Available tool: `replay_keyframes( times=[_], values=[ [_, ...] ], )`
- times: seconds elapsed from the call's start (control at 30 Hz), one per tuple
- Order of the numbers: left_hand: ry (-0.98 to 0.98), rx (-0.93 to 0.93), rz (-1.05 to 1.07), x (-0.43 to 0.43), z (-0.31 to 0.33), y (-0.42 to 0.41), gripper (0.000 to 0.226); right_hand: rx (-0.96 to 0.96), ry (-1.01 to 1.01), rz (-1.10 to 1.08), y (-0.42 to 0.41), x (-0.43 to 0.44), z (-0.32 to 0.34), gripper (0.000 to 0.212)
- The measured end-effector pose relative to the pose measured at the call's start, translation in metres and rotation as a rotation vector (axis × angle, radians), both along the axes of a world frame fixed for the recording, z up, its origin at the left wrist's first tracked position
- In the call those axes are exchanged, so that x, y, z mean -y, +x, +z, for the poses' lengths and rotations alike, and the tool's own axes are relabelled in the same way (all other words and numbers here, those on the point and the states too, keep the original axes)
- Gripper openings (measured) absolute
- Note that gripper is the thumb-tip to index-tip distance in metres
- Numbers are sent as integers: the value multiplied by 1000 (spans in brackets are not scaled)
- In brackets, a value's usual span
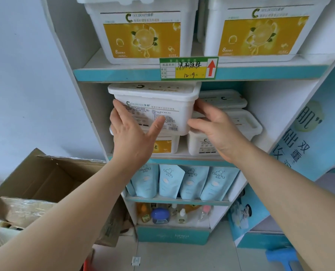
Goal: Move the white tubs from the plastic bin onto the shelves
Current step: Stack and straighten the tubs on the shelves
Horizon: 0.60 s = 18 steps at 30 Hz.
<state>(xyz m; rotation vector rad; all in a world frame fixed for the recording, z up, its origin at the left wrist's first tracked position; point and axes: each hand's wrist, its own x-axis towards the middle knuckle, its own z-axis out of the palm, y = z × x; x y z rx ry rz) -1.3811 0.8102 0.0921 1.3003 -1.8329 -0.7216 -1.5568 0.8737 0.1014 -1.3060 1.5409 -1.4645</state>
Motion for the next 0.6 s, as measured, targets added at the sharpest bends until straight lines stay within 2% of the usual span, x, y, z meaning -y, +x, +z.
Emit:
replay_keyframes(
  times=[0.1,0.27,0.43,0.6],
  values=[
    [14,-55,27,6,4,8,110,-53,35,2,7,7,8,51],
    [12,-139,-37,8,11,0,63,-96,51,-42,-7,2,10,42],
    [-4,-147,-269,-12,4,-33,60,-157,68,-169,-50,-26,9,33],
    [-1,-121,-334,-29,2,-55,69,-288,139,-358,-74,-42,6,26]
  ],
)
